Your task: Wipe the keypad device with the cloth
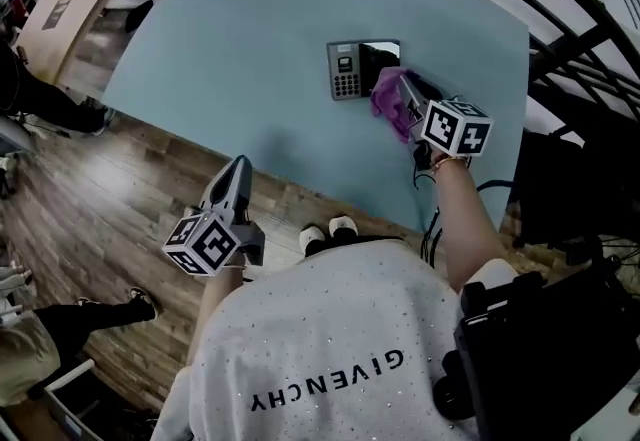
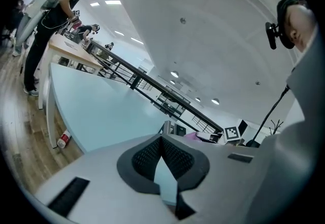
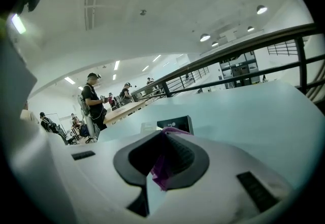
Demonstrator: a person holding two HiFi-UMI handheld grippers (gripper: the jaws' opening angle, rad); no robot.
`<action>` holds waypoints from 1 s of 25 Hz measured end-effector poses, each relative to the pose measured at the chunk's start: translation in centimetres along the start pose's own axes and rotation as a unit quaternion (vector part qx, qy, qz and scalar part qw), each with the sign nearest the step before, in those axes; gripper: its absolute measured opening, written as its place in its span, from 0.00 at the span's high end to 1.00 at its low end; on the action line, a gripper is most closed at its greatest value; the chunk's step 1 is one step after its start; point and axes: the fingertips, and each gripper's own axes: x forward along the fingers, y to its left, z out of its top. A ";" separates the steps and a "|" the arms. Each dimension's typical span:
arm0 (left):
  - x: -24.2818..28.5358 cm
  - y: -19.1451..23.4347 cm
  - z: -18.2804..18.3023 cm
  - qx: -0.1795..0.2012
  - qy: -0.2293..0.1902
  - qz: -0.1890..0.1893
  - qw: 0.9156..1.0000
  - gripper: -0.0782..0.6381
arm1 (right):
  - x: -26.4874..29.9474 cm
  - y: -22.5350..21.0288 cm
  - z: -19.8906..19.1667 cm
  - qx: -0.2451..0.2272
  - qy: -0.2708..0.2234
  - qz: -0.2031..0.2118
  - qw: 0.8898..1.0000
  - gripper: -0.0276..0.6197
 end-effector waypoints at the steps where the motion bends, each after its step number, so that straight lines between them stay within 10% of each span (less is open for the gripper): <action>1: -0.1 0.1 -0.1 0.000 0.001 0.007 1.000 0.89 | 0.6 -0.3 0.1 -0.001 0.001 -0.001 1.000 0.92; 12: -0.2 0.2 0.2 -0.008 -0.006 0.053 0.999 0.89 | 3.9 -4.5 7.2 0.039 -0.077 0.005 0.996 0.92; 25: 0.3 -0.7 -0.3 -0.005 -0.003 0.071 0.997 0.89 | 5.0 -7.7 2.9 0.215 -0.066 0.028 0.974 0.92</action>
